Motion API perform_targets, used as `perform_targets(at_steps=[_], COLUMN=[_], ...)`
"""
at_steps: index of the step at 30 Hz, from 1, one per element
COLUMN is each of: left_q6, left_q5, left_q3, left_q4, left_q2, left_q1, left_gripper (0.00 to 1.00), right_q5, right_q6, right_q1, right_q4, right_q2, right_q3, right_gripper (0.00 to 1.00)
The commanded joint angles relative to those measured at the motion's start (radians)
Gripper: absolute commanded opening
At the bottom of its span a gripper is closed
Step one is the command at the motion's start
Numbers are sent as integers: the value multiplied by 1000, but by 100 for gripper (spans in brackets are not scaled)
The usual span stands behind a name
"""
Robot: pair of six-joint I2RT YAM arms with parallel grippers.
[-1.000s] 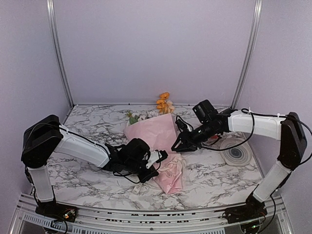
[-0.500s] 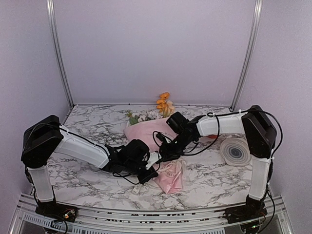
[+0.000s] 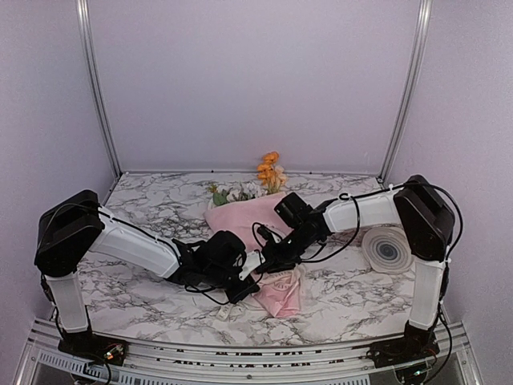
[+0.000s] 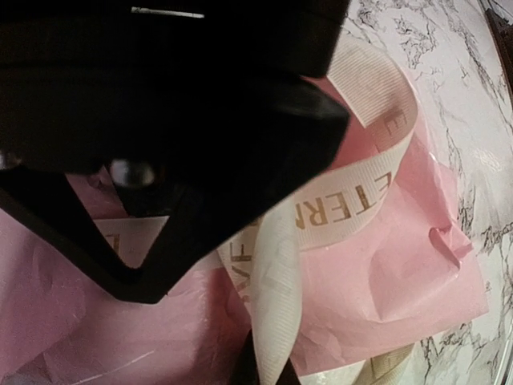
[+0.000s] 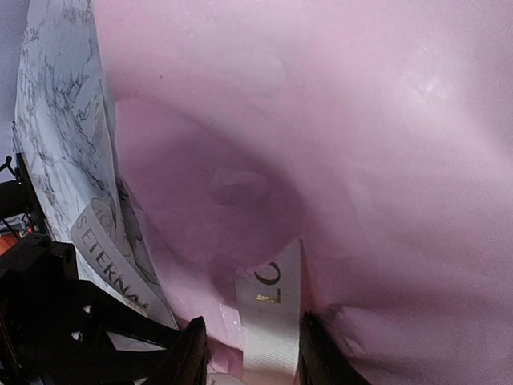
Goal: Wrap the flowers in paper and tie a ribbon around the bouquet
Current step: Cross the ribbon over the folded bouquet.
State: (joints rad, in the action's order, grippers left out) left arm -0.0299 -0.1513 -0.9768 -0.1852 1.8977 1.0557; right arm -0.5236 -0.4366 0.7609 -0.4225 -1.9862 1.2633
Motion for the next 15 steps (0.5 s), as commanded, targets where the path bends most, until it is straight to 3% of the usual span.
perform_targets(at_steps=[1, 5, 11, 15], left_q6=[6, 7, 12, 9], left_q5=[6, 6, 10, 9], left_q3=[15, 16, 21, 21], left_q4=[-13, -16, -20, -19], left_q2=[1, -1, -3, -5], left_q1=[2, 2, 2, 1], left_gripper=[0, 0, 0, 0], right_q5=[-108, -157, -204, -232], right_q6=[-80, -140, -237, -310], right_q1=[15, 12, -25, -73], right_q4=[131, 228, 383, 513], right_q2=[-12, -18, 11, 66], right_q3=[-46, -75, -158, -230], right_gripper=[37, 28, 0, 0])
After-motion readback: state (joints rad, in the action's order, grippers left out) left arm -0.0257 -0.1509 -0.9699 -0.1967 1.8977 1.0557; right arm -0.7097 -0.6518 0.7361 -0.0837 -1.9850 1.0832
